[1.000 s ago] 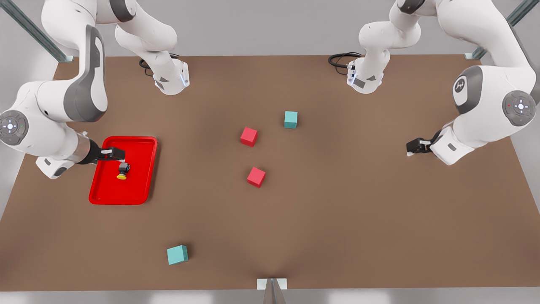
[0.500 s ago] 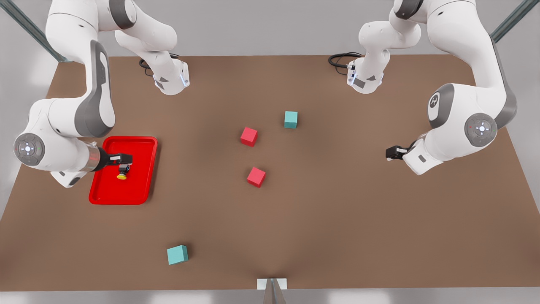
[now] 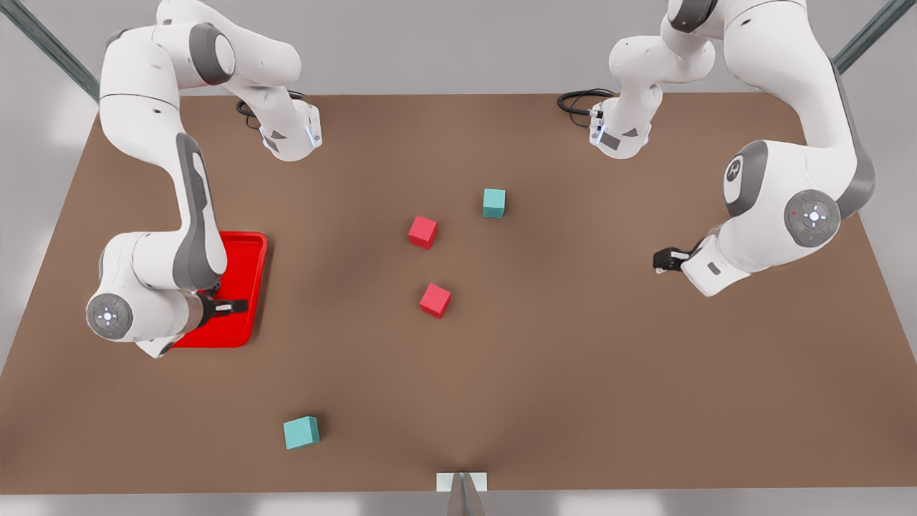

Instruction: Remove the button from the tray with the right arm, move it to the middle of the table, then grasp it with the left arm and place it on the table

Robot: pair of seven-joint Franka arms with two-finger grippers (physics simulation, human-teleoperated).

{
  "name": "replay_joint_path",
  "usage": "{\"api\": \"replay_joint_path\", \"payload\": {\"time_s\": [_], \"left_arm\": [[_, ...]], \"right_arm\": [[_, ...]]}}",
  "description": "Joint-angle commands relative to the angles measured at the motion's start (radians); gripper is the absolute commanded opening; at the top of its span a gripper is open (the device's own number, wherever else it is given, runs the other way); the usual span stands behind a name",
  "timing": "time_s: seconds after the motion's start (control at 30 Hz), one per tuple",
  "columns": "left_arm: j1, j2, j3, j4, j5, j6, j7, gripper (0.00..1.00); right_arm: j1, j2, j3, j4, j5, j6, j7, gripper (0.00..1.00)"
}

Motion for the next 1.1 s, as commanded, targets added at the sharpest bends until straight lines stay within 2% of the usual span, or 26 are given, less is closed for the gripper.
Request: {"api": "replay_joint_path", "payload": {"time_s": [0.0,0.13,0.2,0.27,0.33,0.4,0.43,0.6,0.73,1.07], "left_arm": [[-0.004,-0.002,-0.001,-0.001,0.008,-0.001,-0.005,1.0],[-0.017,-0.003,-0.001,-0.002,0.025,-0.002,-0.005,1.0],[-0.018,-0.005,-0.002,-0.002,0.037,-0.004,-0.005,1.0],[-0.021,-0.003,-0.002,-0.002,0.037,-0.004,-0.005,1.0],[-0.021,-0.002,-0.002,-0.002,0.037,-0.001,-0.007,1.0],[-0.021,0.001,-0.002,-0.002,0.036,-0.001,-0.007,1.0],[-0.021,0.001,-0.002,-0.002,0.036,-0.001,-0.008,1.0],[-0.021,0.004,-0.002,-0.002,0.036,0.001,-0.008,1.0],[-0.021,0.006,-0.002,-0.004,0.036,0.001,-0.008,1.0],[-0.02,0.007,-0.002,-0.016,0.037,0.012,-0.01,1.0]], "right_arm": [[0.0,0.003,0.0,-0.019,-0.009,0.069,-0.007,1.0],[-0.014,0.004,0.0,-0.11,-0.013,0.085,-0.008,1.0],[-0.075,0.004,0.005,-0.194,-0.013,0.186,-0.008,1.0],[-0.27,0.004,0.13,-0.236,-0.063,0.229,0.004,1.0],[-0.35,0.008,0.153,-0.294,-0.066,0.296,-0.01,1.0],[-0.472,0.003,0.273,-0.34,-0.207,0.307,-0.013,1.0],[-0.498,0.004,0.285,-0.355,-0.24,0.324,-0.056,1.0],[-0.606,0.008,0.322,-0.475,-0.311,0.489,-0.106,1.0],[-0.615,0.012,0.324,-0.559,-0.339,0.634,-0.103,1.0],[-0.633,0.04,0.324,-0.573,-0.369,0.667,-0.103,1.0]]}}
